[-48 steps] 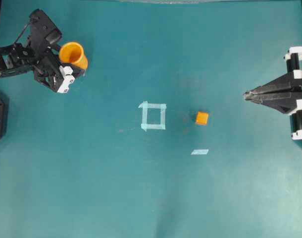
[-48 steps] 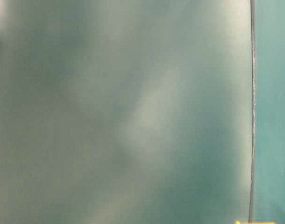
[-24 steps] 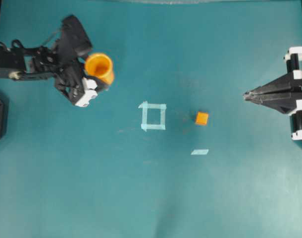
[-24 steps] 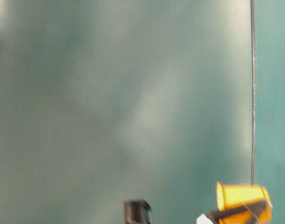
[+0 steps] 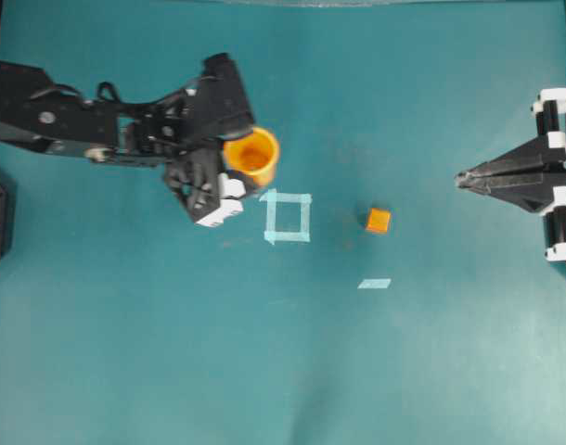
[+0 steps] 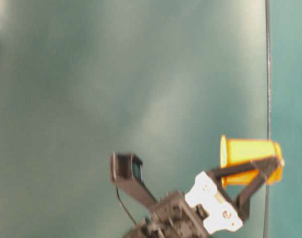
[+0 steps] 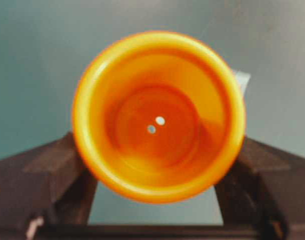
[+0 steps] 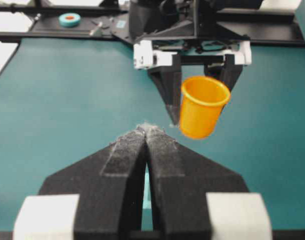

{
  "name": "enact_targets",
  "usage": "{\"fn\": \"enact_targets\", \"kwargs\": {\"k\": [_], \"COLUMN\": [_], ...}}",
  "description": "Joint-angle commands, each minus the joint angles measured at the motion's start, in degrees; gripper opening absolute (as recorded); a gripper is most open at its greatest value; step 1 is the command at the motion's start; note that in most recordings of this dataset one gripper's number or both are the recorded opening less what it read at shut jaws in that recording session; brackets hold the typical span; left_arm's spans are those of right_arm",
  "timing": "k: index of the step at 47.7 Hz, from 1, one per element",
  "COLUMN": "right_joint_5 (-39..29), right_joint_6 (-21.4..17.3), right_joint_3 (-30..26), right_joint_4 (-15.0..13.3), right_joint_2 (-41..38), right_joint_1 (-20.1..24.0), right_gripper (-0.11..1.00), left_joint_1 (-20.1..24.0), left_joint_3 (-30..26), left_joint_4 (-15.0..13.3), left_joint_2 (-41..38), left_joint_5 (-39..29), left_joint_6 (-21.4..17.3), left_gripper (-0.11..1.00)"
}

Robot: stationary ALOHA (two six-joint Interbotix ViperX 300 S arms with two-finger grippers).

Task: Move the cup toward the block with left arm.
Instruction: 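Lift the orange cup and carry it right toward the orange cube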

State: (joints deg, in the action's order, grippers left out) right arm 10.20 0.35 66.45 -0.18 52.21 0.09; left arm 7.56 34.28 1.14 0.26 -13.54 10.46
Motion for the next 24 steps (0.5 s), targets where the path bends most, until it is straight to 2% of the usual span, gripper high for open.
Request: {"fn": "enact_targets", "kwargs": {"k": [1,11,24], "right_joint_5": [0.26,0.26,0.26], "right_joint_6": [0.0,0.09,0.0], "right_joint_3": [-1.58,-1.85,-2.02], "right_joint_4": [-0.09,-0.09,-0.09], "right_joint_2": [-0.09,-0.18,-0.18], "right_joint_1": [0.09,0.09,0.09], "right_gripper": [0.0,0.0,0.0], "left_joint_1": [-1.05,-4.04,-5.8], "left_joint_3": [-4.31,-13.27,-21.8], "left_joint_4": [0.35,0.35,0.44], "left_joint_2": [-0.79,-5.89,-12.3], "left_joint_5": [-0.88,-2.37,-4.66], "left_joint_6": [-1.23,-6.42,-7.56], "left_gripper": [0.64,0.64,0.64]}}
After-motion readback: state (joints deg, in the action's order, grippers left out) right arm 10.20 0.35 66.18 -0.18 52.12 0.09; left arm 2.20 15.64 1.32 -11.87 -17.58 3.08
